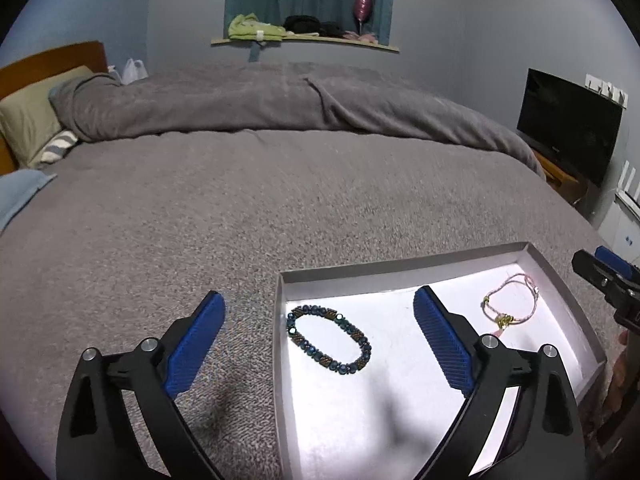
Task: Organize jewelry
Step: 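Carry both bracelets into the tray and open both tools to release, then move both tools back over the remaining bracelet pile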
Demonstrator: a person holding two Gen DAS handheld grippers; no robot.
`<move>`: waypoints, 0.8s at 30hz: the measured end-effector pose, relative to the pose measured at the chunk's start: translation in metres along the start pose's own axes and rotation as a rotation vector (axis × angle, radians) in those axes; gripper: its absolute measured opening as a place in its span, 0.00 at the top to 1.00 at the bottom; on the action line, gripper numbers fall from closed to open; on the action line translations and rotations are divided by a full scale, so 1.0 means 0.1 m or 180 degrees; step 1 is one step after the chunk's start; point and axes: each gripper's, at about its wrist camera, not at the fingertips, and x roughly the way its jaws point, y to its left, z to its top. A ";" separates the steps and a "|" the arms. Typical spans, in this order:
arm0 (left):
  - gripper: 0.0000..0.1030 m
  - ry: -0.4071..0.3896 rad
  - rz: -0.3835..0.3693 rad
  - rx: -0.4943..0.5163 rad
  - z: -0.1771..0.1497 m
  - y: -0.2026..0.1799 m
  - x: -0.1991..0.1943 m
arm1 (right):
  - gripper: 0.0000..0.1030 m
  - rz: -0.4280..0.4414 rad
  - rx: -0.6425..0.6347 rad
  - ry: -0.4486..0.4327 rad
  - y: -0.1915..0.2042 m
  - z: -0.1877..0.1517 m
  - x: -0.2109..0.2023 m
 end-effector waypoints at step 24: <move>0.07 -0.0263 0.0329 0.0122 -0.34 -0.03 -0.71 | 0.05 0.0028 0.0178 -0.0150 -0.13 -0.28 -0.71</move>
